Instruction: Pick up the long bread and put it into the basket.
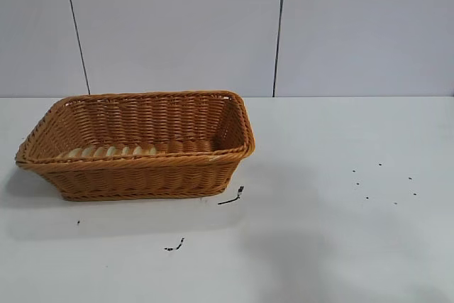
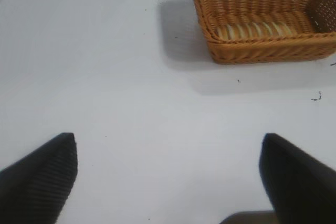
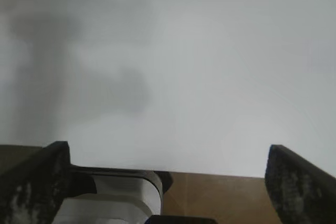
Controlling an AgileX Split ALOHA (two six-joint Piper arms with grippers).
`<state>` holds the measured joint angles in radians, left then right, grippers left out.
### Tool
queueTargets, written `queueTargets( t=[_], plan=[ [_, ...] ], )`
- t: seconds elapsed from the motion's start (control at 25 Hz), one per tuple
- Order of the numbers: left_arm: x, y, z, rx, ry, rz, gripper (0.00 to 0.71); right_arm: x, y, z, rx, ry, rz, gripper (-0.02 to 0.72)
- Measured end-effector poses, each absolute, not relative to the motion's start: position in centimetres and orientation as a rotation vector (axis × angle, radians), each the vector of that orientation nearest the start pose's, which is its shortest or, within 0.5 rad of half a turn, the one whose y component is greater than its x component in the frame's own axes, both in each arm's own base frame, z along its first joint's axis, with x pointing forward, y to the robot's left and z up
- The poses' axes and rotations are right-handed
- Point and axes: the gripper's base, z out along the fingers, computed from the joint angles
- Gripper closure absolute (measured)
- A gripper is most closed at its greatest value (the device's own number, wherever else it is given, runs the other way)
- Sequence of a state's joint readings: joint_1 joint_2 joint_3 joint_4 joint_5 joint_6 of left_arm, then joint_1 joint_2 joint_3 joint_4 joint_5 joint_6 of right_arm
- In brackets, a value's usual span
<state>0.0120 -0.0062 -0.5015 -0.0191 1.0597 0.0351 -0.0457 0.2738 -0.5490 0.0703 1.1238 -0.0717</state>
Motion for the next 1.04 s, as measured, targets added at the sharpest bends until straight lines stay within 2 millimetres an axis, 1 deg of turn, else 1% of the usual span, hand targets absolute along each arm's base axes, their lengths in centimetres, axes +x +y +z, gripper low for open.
queueTargets(
  t=[0.08,0.16,0.28,0.44,0.6,1.04],
  plan=[
    [-0.6,-0.2,27.8,0.024,2.035,0.007,0.017,1.9,0.5,28.4,-0.031,2.243,0.024,0.013],
    [-0.6,-0.2,27.8,0.024,2.035,0.007,0.017,1.0,0.5,28.4,-0.042,2.181,0.026,0.013],
    [-0.6,-0.2,27.8,0.024,2.035,0.007,0.017,0.2,0.6,28.5,-0.043,2.119,0.022,0.013],
    [-0.6,-0.2,27.8,0.024,2.035,0.007,0.017,0.3,0.5,28.1,-0.039,2.062,0.019,0.013],
    [-0.6,-0.2,27.8,0.024,2.035,0.007,0.017,-0.3,0.6,28.1,-0.042,2.002,0.017,0.013],
    [-0.6,-0.2,27.8,0.024,2.034,0.007,0.017,-0.5,0.6,28.1,-0.042,1.995,0.017,0.013]
  ],
)
